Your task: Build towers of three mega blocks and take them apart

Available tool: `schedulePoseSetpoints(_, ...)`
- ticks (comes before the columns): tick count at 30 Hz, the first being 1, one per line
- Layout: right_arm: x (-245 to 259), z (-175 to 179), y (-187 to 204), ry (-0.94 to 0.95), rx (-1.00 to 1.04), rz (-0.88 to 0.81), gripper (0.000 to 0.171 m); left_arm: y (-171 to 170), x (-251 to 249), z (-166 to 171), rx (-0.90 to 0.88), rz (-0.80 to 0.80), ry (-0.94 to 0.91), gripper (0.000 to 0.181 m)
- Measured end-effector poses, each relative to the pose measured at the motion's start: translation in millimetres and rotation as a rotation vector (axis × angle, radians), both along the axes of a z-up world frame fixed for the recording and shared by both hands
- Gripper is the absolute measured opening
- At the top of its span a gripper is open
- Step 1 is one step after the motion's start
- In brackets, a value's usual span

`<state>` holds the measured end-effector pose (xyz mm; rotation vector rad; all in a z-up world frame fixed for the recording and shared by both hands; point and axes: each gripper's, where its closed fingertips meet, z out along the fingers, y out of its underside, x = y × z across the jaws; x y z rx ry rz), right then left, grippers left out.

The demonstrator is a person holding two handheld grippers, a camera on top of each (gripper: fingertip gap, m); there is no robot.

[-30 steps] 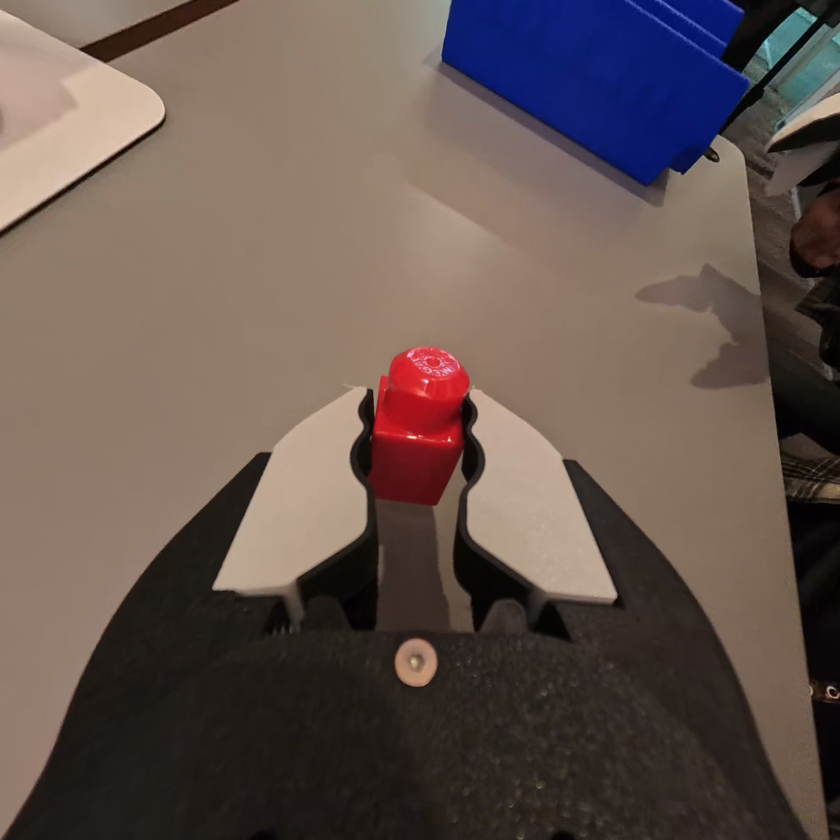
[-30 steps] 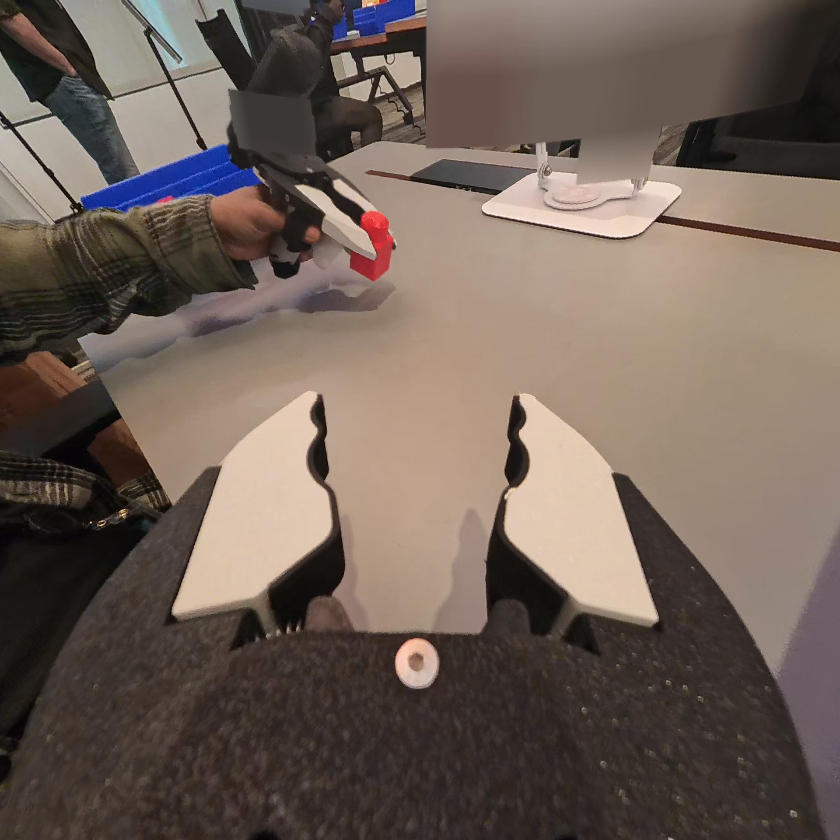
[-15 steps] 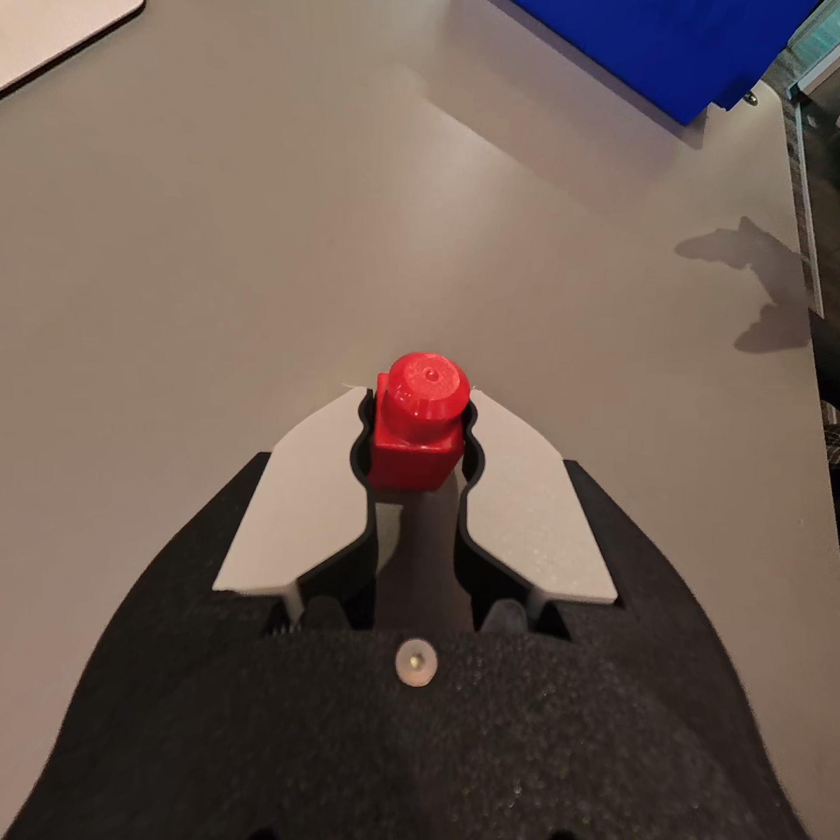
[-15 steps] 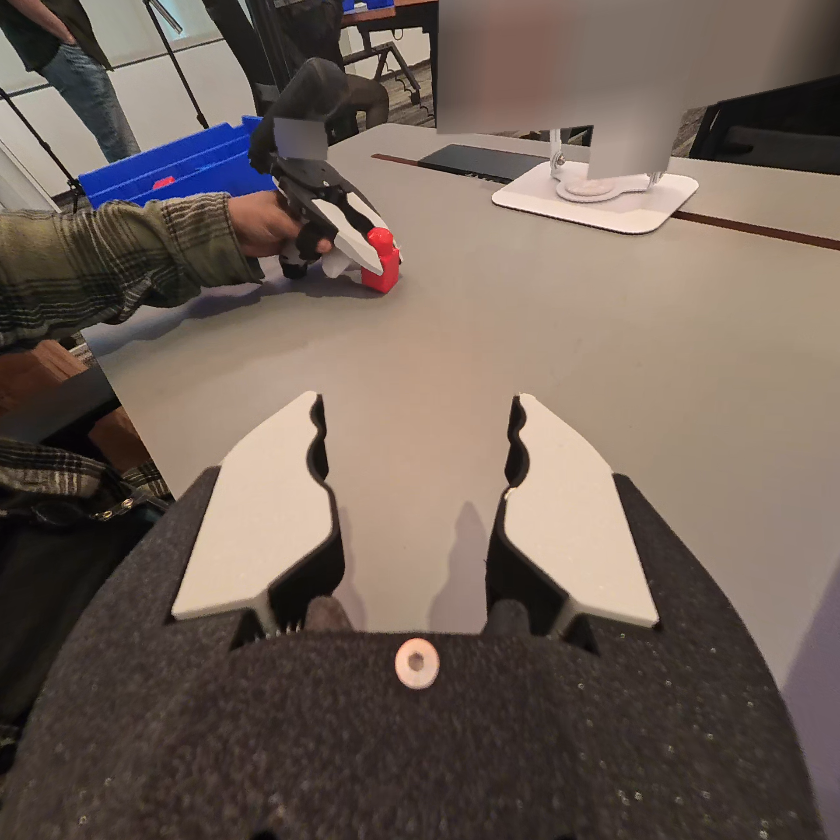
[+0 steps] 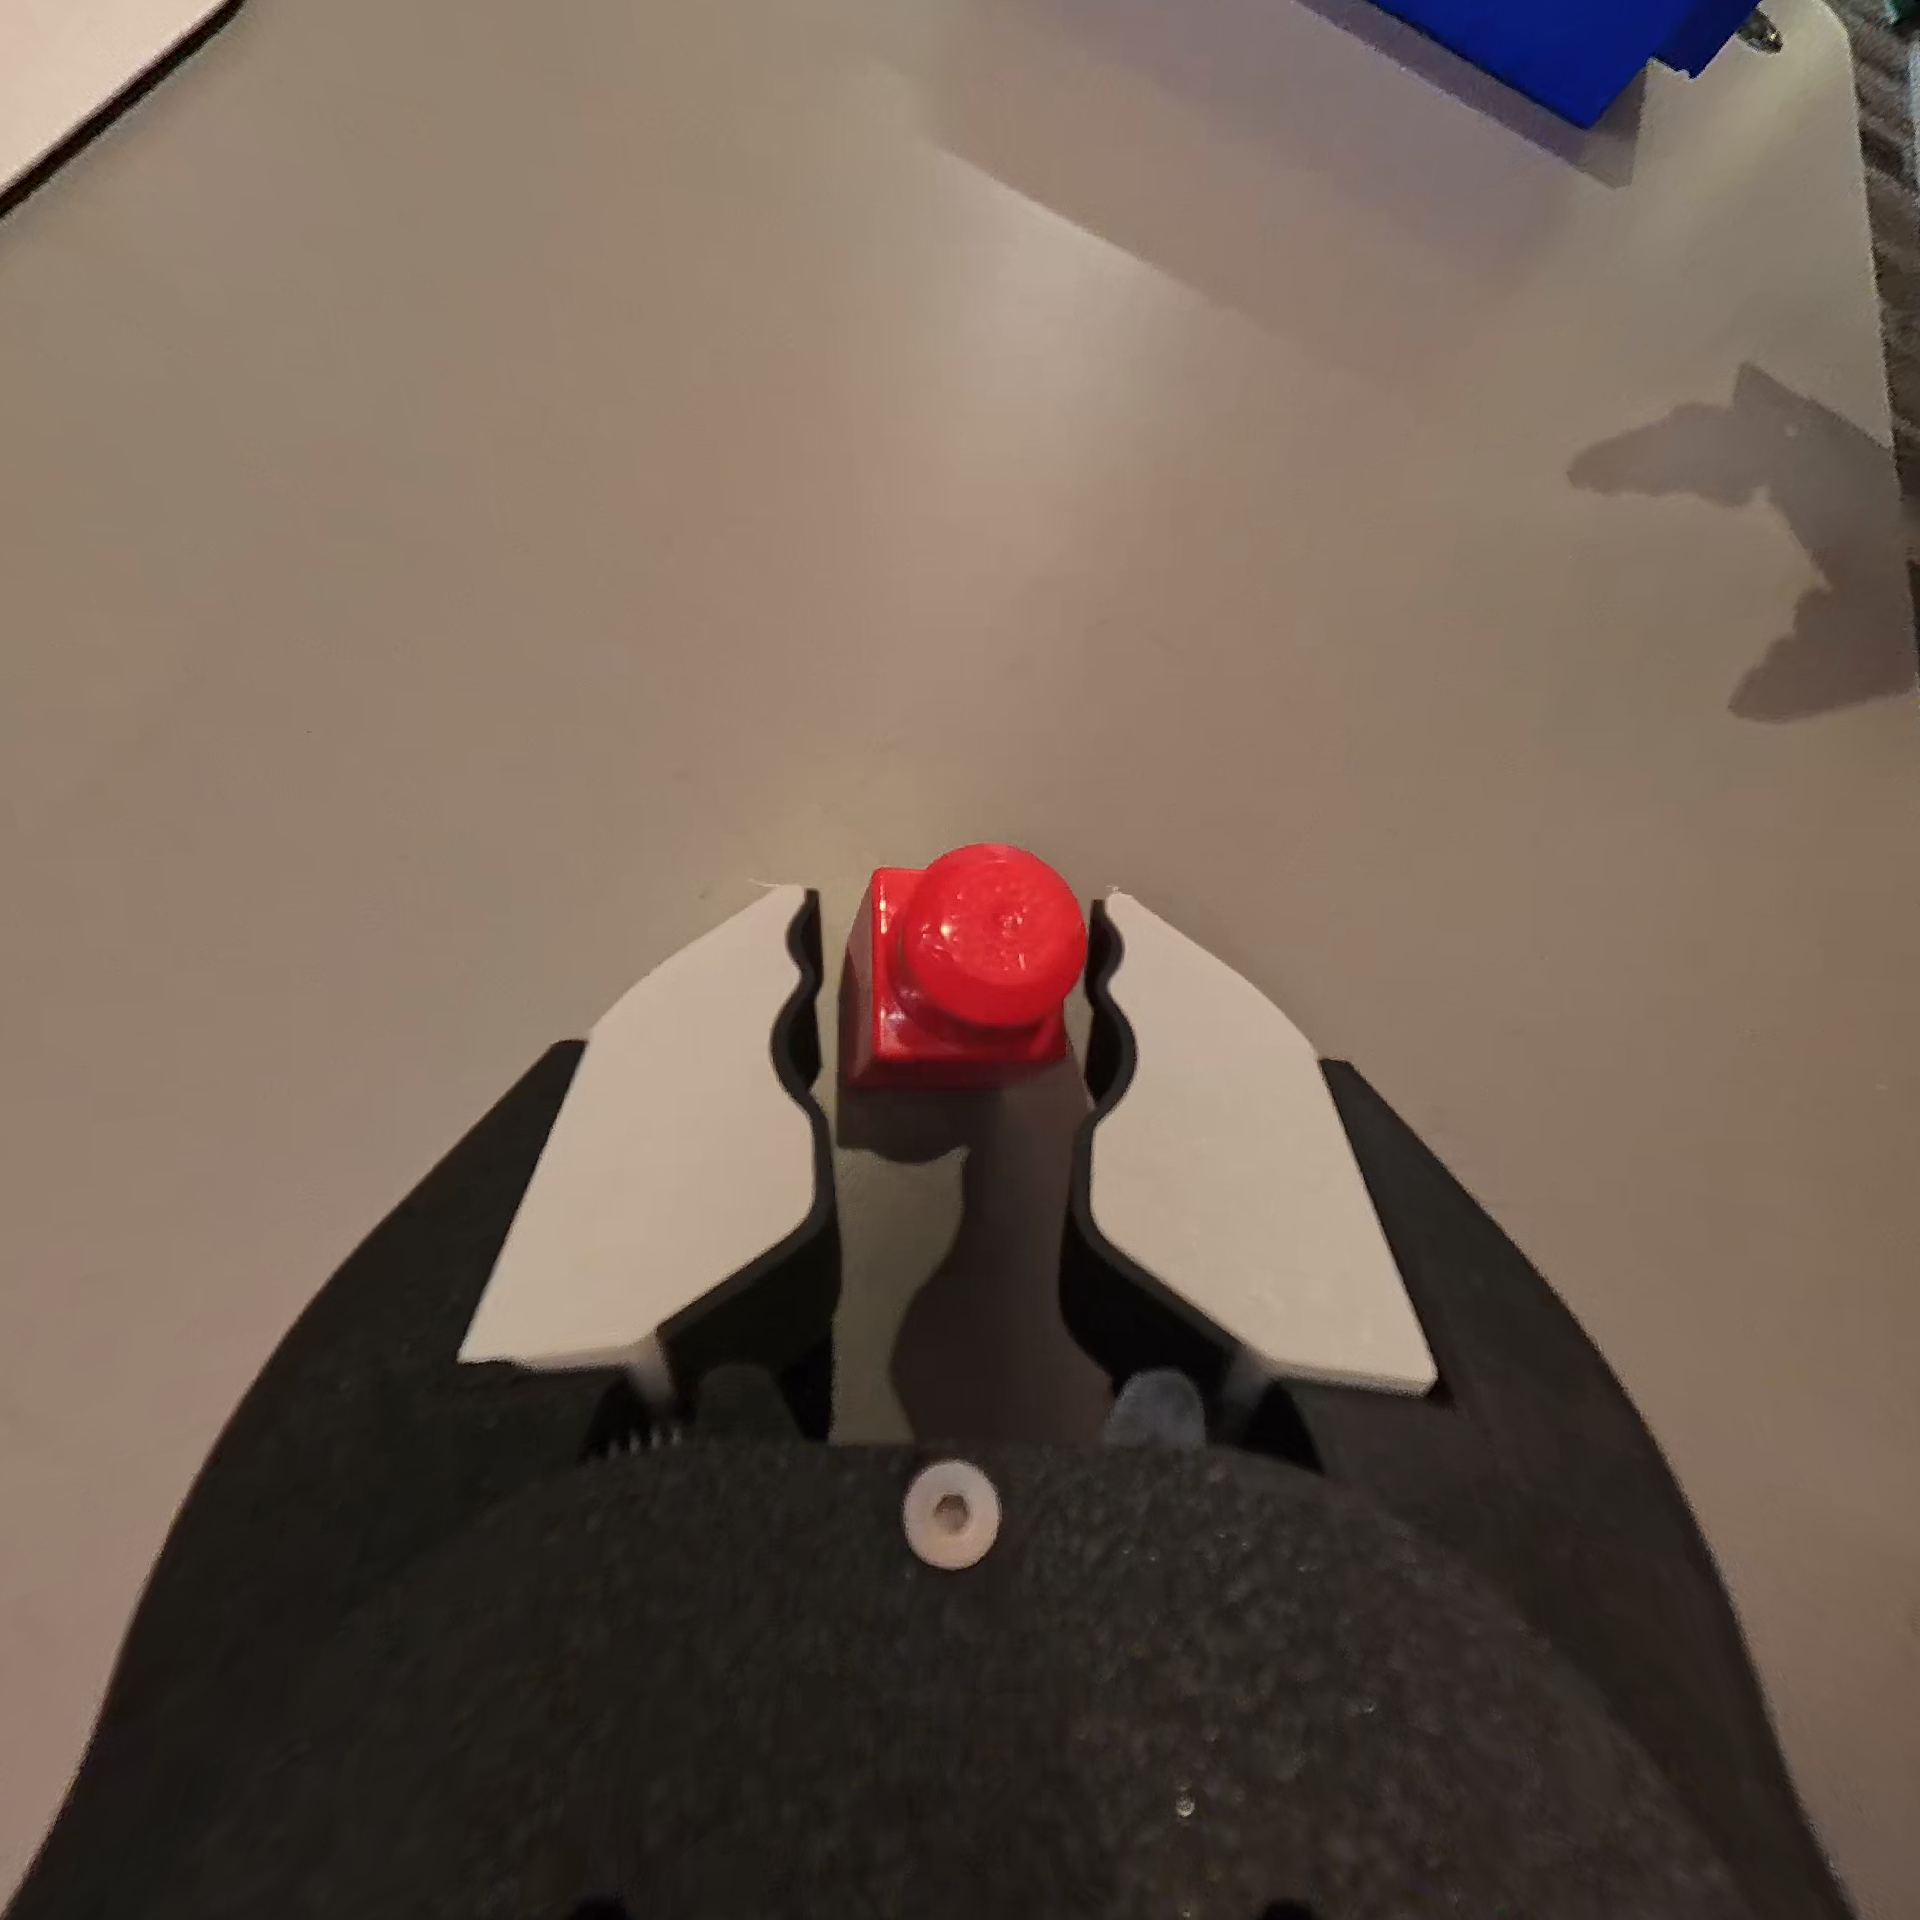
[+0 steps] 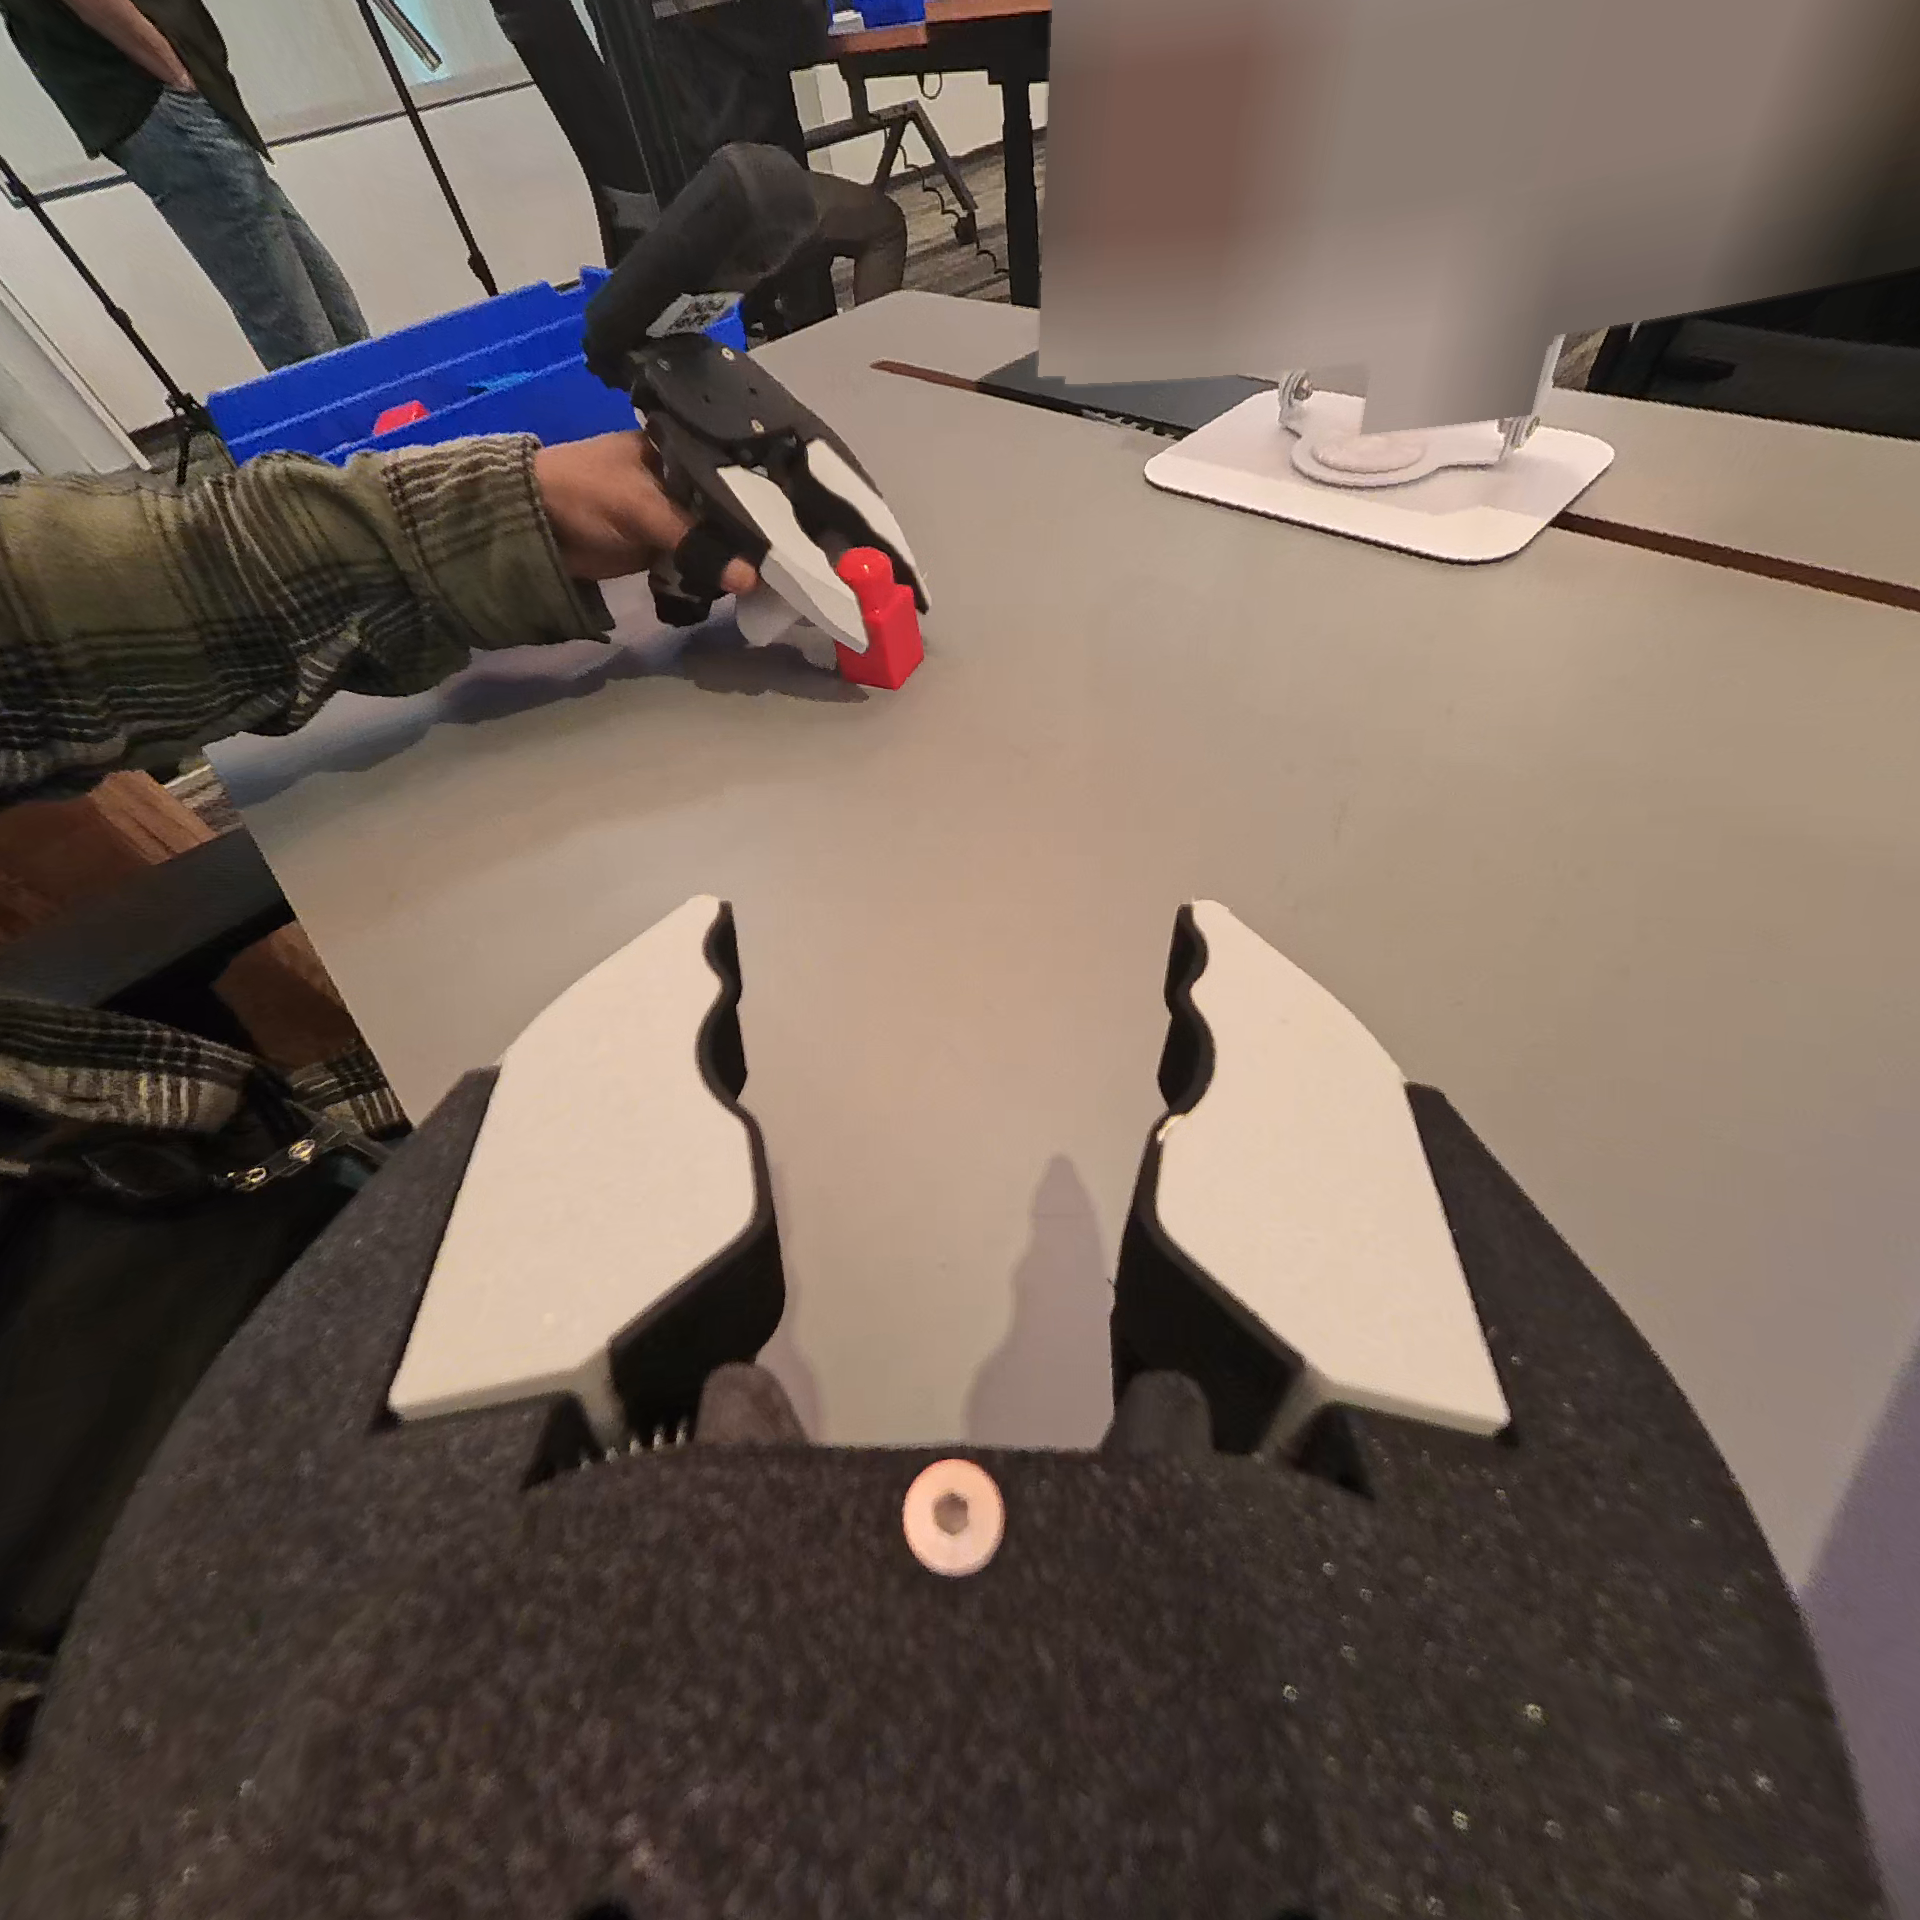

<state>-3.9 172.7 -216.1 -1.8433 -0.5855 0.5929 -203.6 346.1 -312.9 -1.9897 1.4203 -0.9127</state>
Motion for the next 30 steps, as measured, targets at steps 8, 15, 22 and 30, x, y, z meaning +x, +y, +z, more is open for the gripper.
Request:
schedulePoseSetpoints(8,-0.4,-1.9,0.6,0.004,-0.002,0.005,0.079,-5.0,-9.0,43.9,0.144,0.052,0.017,0.081)
schedulePoseSetpoints(15,-0.4,-9.7,3.0,0.016,-0.015,0.006,0.079,-17.7,-58.3,138.9,0.252,0.178,-0.083,0.087)
schedulePoseSetpoints(22,0.5,-16.0,4.9,0.025,-0.027,0.008,0.079,9.9,-203.1,163.8,0.341,0.498,0.050,0.090)
schedulePoseSetpoints(30,1.6,-17.2,8.3,0.038,-0.031,0.010,0.078,19.0,-364.3,93.6,0.055,0.924,0.311,0.105)
